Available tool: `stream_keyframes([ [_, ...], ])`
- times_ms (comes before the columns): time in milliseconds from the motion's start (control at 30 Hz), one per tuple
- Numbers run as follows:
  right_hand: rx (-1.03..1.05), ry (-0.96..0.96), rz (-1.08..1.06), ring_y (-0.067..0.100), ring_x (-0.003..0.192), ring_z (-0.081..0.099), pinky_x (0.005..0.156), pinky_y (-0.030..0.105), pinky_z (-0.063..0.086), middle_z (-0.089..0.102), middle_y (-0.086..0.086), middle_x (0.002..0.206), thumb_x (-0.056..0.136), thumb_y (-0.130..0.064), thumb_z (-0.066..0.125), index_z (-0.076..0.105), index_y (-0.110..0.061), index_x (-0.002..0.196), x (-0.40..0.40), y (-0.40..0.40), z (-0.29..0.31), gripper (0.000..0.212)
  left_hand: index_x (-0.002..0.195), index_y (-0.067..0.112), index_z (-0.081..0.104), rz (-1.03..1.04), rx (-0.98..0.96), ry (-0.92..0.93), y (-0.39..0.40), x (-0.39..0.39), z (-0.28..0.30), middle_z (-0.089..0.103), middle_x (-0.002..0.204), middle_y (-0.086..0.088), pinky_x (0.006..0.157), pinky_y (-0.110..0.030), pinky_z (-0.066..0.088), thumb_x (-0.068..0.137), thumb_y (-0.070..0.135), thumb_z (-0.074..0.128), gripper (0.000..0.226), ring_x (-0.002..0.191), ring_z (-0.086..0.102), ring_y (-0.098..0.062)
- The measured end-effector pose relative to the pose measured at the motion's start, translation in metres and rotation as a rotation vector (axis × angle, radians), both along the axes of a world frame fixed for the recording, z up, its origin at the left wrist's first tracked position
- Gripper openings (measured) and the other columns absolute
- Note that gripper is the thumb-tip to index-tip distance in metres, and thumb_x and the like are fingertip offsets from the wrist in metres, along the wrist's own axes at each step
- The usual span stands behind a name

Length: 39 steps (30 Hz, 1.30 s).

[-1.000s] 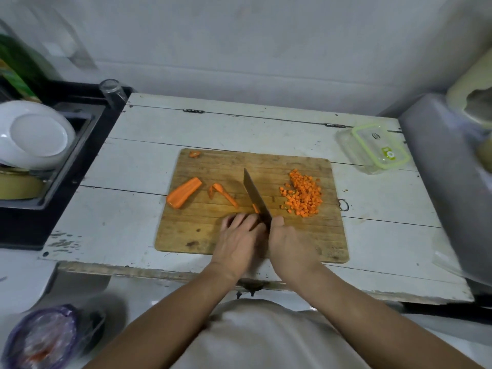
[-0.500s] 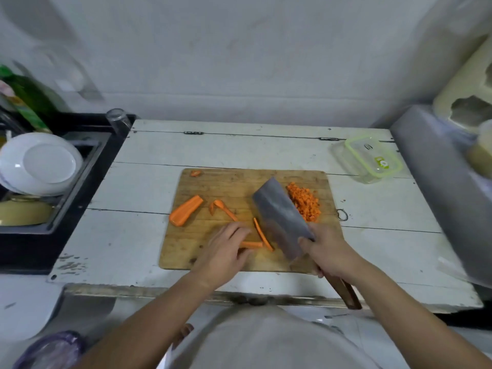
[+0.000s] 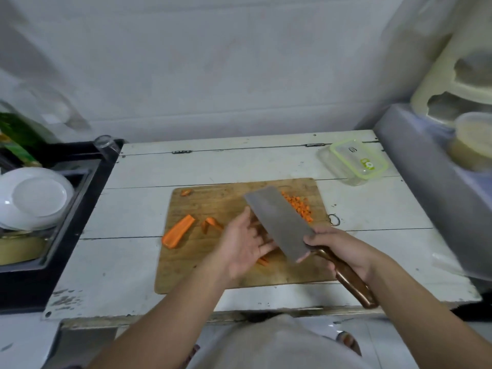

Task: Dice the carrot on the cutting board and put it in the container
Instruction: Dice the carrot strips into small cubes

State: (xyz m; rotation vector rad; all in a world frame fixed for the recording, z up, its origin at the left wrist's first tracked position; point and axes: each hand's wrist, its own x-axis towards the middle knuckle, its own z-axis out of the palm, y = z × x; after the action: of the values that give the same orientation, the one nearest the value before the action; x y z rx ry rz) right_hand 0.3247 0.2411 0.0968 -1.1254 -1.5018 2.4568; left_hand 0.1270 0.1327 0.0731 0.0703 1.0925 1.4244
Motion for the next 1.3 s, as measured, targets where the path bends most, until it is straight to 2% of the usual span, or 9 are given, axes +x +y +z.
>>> stream_keyframes([
  [167,0.001,0.014,0.008,0.013,0.034,0.038,0.033,0.019,0.036,0.068,0.03,0.088,0.097,-0.007,0.054,0.055,-0.004,0.1,0.0,-0.001,-0.002,0.004,0.131,0.0,0.057,-0.062,-0.095,-0.002,0.014,0.0,0.005,0.074,0.115,-0.017,0.075,-0.037,0.063,0.106,0.013,0.051,0.029,0.103,0.073,-0.026],
  [300,0.063,-0.056,-0.014,0.017,0.032,0.036,0.036,0.02,0.033,0.053,0.015,0.053,0.099,-0.01,0.052,0.053,-0.004,0.104,0.012,0.006,0.004,0.008,0.108,0.001,0.065,-0.117,-0.105,0.099,0.017,-0.016,0.0,0.072,0.093,-0.014,0.071,-0.036,0.063,0.108,0.017,0.051,0.021,0.081,0.074,-0.022],
  [367,0.077,-0.093,-0.075,0.019,0.033,0.035,0.04,0.023,0.032,0.05,0.013,0.047,0.101,-0.011,0.05,0.052,-0.004,0.101,0.02,0.011,0.007,0.008,0.106,0.006,0.066,-0.258,-0.136,0.541,0.018,-0.025,-0.005,0.072,0.092,-0.011,0.074,-0.043,0.062,0.109,0.019,0.048,0.023,0.077,0.073,-0.021],
  [467,0.126,-0.136,-0.15,0.018,0.035,0.038,0.039,0.024,0.035,0.07,0.017,0.066,0.102,-0.01,0.05,0.051,-0.003,0.104,0.03,0.016,0.011,0.007,0.125,0.022,0.068,-0.826,0.023,1.69,0.02,-0.041,-0.02,0.066,0.111,-0.001,0.094,-0.041,0.05,0.105,0.012,0.046,0.031,0.103,0.061,-0.02],
  [533,0.16,-0.167,-0.164,0.017,0.037,0.04,0.039,0.024,0.038,0.074,0.026,0.091,0.102,-0.01,0.05,0.052,-0.001,0.112,0.035,0.017,0.012,0.014,0.143,0.024,0.056,-1.104,0.142,1.887,0.02,-0.046,-0.026,0.058,0.121,0.0,0.101,-0.038,0.042,0.099,0.008,0.045,0.048,0.116,0.049,-0.021],
  [833,0.224,-0.236,-0.123,0.02,0.037,0.042,0.045,0.027,0.035,0.075,0.024,0.093,0.103,-0.011,0.048,0.052,-0.002,0.113,0.044,0.006,0.01,0.014,0.153,0.026,0.036,-1.241,0.258,2.157,-0.006,-0.066,-0.042,0.044,0.141,0.004,0.109,-0.033,0.034,0.102,0.051,0.046,0.058,0.129,0.04,-0.016],
  [1033,0.559,-0.408,0.006,0.023,0.038,0.051,0.037,0.023,0.033,0.059,0.012,0.053,0.1,-0.011,0.045,0.055,-0.017,0.104,0.03,-0.013,0.016,0.012,0.118,0.019,0.065,-0.678,-0.012,2.008,-0.028,-0.029,-0.068,0.056,0.111,0.001,0.097,-0.036,0.046,0.1,0.033,0.059,0.023,0.11,0.053,-0.021],
  [1167,0.927,-0.514,0.13,0.023,0.05,0.063,0.046,0.027,0.043,0.061,-0.005,0.066,0.099,-0.02,0.046,0.051,-0.03,0.082,0.013,-0.032,0.01,0.02,0.115,0.022,0.067,-0.395,-0.16,1.943,-0.039,-0.006,-0.077,0.056,0.109,0.004,0.09,-0.034,0.047,0.098,0.033,0.06,0.021,0.105,0.05,-0.017],
  [1300,1.219,-0.692,0.302,0.032,0.078,0.062,0.063,0.034,0.047,0.066,0.007,0.091,0.098,-0.021,0.041,0.052,-0.025,0.107,-0.009,-0.045,-0.012,0.015,0.124,0.025,0.065,-0.336,-0.144,1.897,-0.043,-0.006,-0.083,0.055,0.11,0.006,0.092,-0.036,0.046,0.097,0.033,0.062,0.028,0.107,0.049,-0.016],
])
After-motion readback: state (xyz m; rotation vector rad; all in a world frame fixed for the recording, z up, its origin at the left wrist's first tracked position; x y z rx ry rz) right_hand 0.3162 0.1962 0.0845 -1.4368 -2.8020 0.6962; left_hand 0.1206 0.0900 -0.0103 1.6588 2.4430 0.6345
